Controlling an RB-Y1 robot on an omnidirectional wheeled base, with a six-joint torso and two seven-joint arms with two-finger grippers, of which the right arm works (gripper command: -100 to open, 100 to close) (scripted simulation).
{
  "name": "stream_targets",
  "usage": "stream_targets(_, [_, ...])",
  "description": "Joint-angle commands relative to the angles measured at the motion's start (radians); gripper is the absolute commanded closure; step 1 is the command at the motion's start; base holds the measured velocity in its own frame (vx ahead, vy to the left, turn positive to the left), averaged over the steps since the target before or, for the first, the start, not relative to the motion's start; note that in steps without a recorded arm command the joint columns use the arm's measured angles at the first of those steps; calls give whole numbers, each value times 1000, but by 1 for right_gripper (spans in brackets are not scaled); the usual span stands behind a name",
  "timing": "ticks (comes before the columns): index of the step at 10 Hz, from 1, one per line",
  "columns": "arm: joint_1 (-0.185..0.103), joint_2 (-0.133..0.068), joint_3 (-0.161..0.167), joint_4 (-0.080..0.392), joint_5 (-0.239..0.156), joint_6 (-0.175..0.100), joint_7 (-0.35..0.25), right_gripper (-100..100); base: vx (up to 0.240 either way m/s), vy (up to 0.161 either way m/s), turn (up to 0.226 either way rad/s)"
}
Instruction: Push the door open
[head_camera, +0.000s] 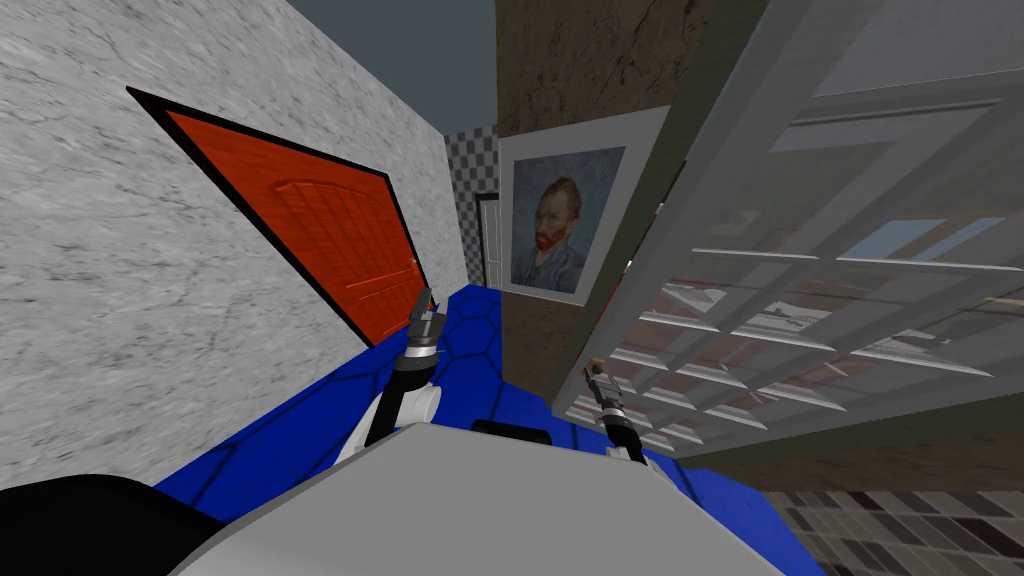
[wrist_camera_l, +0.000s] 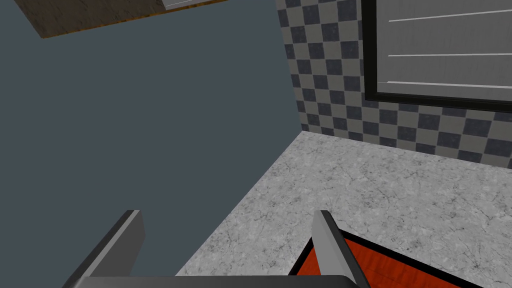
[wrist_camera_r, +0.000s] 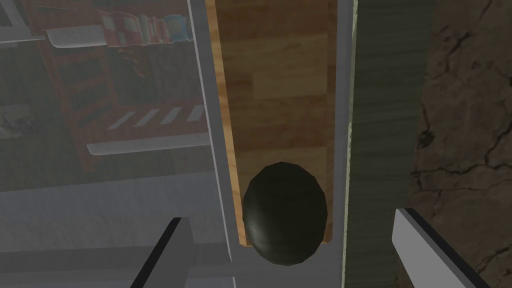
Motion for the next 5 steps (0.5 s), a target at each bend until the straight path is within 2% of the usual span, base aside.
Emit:
stream_targets(1, [-3,2,-3,2,-2,2,4,-100,206,-53,24])
stream_targets(2, [-2,1,-2,1,-1,1,2,-100,89,-21,3])
stream_targets(3, [-2,1,-2,1,-1,1,2,100,-18,6,-1])
stream_targets(5, [-2,1,-2,1,-1,1,2,100,-29,6,4])
